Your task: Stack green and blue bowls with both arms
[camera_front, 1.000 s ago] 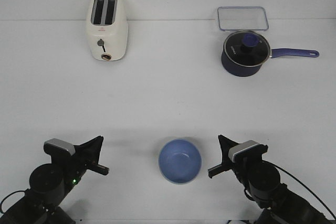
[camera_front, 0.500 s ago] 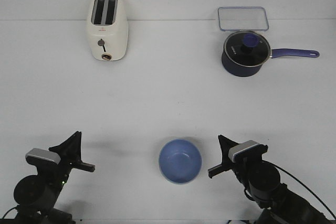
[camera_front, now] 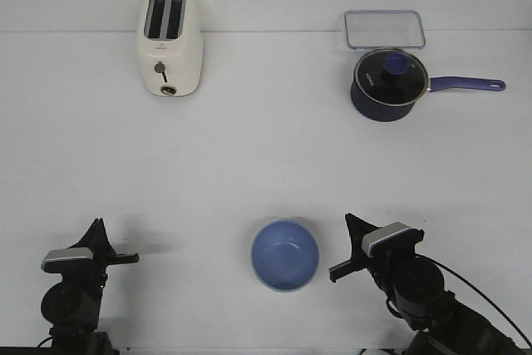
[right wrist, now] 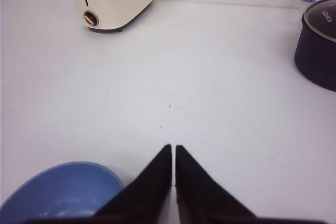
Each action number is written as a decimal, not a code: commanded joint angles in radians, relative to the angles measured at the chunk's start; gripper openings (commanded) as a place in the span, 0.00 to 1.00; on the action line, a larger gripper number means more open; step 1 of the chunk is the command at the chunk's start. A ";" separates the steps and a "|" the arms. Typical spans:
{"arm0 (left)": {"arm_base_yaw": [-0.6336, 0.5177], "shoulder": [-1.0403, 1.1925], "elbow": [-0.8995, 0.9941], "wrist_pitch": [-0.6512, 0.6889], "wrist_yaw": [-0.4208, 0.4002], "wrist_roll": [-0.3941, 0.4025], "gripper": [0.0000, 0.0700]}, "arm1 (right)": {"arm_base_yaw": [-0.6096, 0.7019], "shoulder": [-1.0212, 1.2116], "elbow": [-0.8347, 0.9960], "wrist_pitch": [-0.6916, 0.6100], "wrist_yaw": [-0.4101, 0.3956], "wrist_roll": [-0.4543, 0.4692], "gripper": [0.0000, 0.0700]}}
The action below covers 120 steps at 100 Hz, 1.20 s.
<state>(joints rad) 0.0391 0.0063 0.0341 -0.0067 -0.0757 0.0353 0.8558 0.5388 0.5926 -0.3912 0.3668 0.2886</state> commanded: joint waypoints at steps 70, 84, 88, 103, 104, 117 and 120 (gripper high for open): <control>0.002 -0.003 -0.020 0.011 0.003 0.007 0.02 | 0.010 0.003 0.002 0.025 0.000 0.002 0.02; 0.002 -0.003 -0.020 0.011 0.003 0.007 0.02 | 0.010 0.003 0.002 0.025 0.000 0.002 0.02; 0.002 -0.003 -0.020 0.011 0.003 0.007 0.02 | 0.010 0.003 0.002 0.026 0.000 0.002 0.02; 0.002 -0.003 -0.020 0.011 0.003 0.007 0.02 | -0.029 -0.016 0.002 0.024 0.031 -0.092 0.02; 0.002 -0.003 -0.020 0.011 0.003 0.007 0.02 | -0.039 -0.017 0.001 0.024 0.032 -0.102 0.02; 0.002 -0.003 -0.020 0.010 0.003 0.007 0.02 | -0.278 -0.084 -0.063 0.113 -0.080 -0.201 0.02; 0.002 -0.003 -0.020 0.010 0.003 0.007 0.02 | -0.336 -0.106 -0.087 0.137 -0.124 -0.214 0.02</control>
<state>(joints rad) 0.0391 0.0044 0.0341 -0.0074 -0.0750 0.0357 0.6380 0.4660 0.5453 -0.3000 0.3233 0.1566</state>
